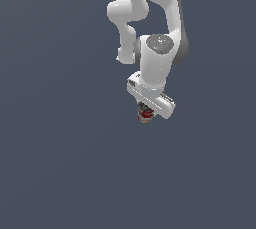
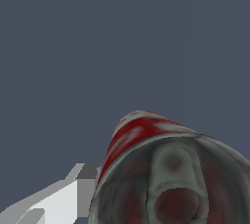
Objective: Pick up the object and move it to a goal position.
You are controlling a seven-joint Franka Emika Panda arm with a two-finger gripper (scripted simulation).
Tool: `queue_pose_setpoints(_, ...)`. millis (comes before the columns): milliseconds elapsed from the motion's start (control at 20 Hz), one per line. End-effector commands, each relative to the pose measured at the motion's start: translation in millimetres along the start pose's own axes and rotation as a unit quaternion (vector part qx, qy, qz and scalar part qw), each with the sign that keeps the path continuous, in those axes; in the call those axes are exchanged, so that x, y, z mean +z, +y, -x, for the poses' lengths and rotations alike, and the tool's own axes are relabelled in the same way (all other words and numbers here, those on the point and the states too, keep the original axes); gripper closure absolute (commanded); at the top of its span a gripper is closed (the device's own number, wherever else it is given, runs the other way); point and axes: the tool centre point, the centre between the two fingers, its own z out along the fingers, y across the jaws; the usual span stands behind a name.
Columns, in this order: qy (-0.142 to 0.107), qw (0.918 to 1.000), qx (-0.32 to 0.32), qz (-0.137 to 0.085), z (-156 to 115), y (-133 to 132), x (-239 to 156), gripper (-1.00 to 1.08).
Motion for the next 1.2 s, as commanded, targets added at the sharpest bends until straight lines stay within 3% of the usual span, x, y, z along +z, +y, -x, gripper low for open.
queue_pose_setpoints(0,0.001,1.0,0.0,-0.002,2.8,-9.5,-26.7,1.08)
queue_pose_setpoints(650,0.002,1.0,0.0,-0.001,19.2,-59.0,-156.8,1.08)
queue_pose_setpoints(1150,0.001,1.0,0.0,-0.002,24.6,-81.9,-210.0,1.08)
